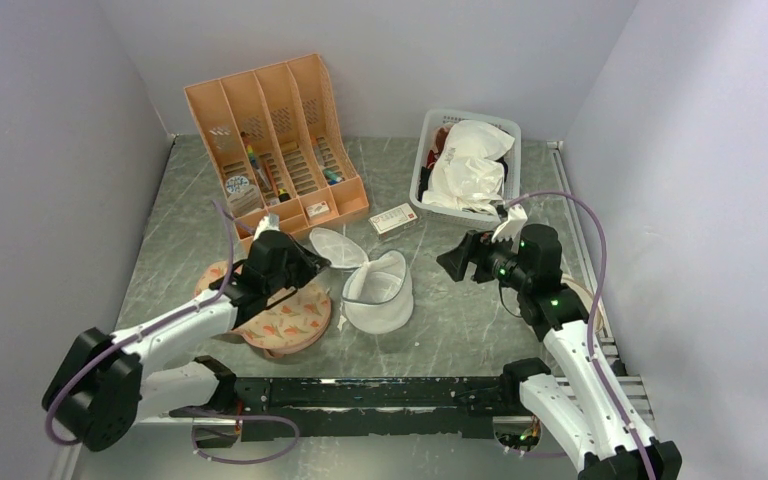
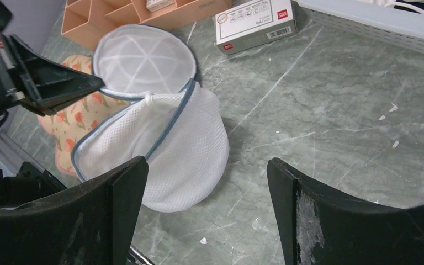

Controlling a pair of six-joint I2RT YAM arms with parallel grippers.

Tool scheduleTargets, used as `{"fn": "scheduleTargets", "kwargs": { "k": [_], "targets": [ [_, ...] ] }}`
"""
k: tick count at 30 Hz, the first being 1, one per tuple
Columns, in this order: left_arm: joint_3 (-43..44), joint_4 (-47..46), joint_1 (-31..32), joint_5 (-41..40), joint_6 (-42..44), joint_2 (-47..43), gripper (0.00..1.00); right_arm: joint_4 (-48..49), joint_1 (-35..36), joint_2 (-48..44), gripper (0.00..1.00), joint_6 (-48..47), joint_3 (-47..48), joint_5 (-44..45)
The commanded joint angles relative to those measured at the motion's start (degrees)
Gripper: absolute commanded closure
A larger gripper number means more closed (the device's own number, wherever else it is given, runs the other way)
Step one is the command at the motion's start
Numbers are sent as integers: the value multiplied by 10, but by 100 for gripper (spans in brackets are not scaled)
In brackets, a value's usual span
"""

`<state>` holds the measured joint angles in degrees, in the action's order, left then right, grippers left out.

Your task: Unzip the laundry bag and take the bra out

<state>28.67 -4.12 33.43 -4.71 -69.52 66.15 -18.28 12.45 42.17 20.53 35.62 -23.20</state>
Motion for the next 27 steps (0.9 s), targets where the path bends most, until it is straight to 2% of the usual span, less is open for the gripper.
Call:
{"fn": "scheduleTargets", "kwargs": {
  "k": [1,4,6,11,16,22,27],
  "targets": [
    [5,-61,7,26,164,-61,93,3,3,5,20,9,20,-14],
    [-10,-120,15,69,247,-87,93,14,4,17,20,15,23,-25],
    [-10,-134,31,71,305,-108,93,20,3,25,20,20,23,-30],
    [15,-120,114,28,479,-152,93,39,3,40,20,61,27,-61],
    [57,-74,206,1,644,-128,93,69,3,76,20,119,52,-120],
    [63,-56,286,-90,750,-122,93,60,5,155,16,216,130,-137],
    [68,-54,319,-99,803,-118,93,48,32,253,16,243,209,-136]
  ]
}}
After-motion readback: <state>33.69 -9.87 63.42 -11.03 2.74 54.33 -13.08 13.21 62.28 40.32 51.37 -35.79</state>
